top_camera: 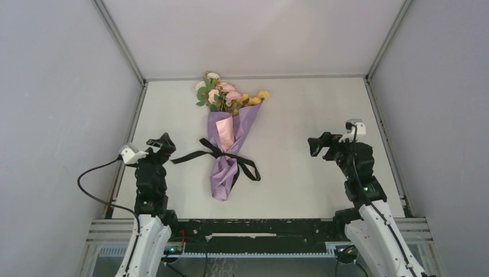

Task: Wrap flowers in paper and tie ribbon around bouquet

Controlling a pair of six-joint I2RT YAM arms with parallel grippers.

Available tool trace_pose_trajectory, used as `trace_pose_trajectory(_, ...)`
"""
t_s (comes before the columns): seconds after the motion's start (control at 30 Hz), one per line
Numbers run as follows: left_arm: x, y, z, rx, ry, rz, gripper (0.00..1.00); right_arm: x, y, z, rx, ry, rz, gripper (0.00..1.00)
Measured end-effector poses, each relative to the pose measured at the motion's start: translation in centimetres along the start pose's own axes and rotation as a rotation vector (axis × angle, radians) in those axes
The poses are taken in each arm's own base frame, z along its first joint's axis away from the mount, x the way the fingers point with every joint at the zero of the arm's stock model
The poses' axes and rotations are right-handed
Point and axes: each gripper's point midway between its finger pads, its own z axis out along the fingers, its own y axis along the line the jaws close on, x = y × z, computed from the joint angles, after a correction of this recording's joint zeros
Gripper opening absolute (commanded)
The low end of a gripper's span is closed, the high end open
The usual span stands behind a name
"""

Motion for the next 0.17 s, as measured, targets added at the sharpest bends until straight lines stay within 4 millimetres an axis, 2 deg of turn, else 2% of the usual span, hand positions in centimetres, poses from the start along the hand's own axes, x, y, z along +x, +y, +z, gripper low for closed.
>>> trace_pose_trajectory(0.07,-1.1,-0.5,-0.3,0.023,-0.040,-0.014,1.00,-0.6,-0.8,-0.4,0.046,-0.049,0.004,0.99)
trace_pose_trajectory(0.17,-1.2,-0.5,-0.4,0.025,-0.041,-0.016,1.00,-1.0,-1.9,-0.9,0.103,-0.102,0.004,0.99)
